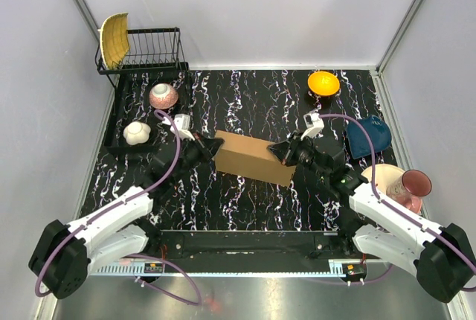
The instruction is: Fold the paper box
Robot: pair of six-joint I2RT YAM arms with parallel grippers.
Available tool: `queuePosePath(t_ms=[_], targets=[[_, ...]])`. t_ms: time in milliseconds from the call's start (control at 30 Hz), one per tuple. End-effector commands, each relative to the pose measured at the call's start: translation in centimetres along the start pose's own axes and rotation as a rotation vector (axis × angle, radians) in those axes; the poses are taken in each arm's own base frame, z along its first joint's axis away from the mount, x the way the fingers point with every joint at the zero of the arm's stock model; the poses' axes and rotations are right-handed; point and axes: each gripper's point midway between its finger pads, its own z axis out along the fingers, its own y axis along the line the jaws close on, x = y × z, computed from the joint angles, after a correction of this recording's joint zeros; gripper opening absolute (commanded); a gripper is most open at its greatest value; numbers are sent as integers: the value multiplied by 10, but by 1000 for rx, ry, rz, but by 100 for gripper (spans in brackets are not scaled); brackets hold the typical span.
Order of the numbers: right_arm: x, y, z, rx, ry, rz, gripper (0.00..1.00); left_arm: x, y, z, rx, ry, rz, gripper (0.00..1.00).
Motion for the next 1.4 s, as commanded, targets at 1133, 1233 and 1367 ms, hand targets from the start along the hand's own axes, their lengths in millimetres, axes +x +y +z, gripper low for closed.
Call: queuePosePath(t_ms=[1133,1233,1367], targets=[[-5,-50,-73,428,67,-5,82,-63,-5,-29,-113,-138,32,70],[-8,-53,-73,441,56,-23,83,-63,-4,-28,-121,-126,69,74],[-6,-60,-68,456,51,-38,82,-50,5,-18,-143,-73,103,76]])
